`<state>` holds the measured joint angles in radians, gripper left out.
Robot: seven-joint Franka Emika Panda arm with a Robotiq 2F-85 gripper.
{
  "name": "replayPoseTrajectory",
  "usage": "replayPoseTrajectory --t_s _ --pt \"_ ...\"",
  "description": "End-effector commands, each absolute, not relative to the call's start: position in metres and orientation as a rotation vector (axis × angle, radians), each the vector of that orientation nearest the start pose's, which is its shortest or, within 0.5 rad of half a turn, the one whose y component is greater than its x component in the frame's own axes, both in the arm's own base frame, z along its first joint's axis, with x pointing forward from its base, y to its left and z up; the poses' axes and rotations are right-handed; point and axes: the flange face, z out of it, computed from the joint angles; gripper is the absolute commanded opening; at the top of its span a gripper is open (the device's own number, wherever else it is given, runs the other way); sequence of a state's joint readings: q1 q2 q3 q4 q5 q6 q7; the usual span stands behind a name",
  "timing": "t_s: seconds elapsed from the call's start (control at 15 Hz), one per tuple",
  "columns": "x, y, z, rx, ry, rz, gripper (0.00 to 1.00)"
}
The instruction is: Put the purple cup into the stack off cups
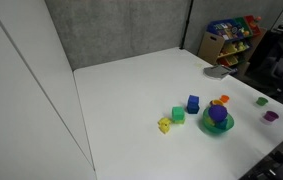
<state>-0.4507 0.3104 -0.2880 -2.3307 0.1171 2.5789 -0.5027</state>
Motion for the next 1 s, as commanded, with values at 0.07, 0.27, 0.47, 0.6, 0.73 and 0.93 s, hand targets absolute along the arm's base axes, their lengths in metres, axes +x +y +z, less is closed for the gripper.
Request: replayPoseTrajectory --t_s 0.07,0.27,0.47,0.6,0.73,0.93 --pt "0.374 -0.361 0.155 -3.093 0.505 0.096 1.0" --pt "0.371 -0.364 0.125 -3.094 0.5 0.129 1.0" --pt "0.372 -0.366 0.102 -3.084 0.494 0.156 1.0" --pt "0.372 -0.365 0.09 -3.081 0.481 0.166 1.0" --pt "0.374 -0.365 0.079 -3.077 0.471 0.173 1.0" --pt "0.375 -0.362 0.066 -3.07 0.453 0.191 1.0"
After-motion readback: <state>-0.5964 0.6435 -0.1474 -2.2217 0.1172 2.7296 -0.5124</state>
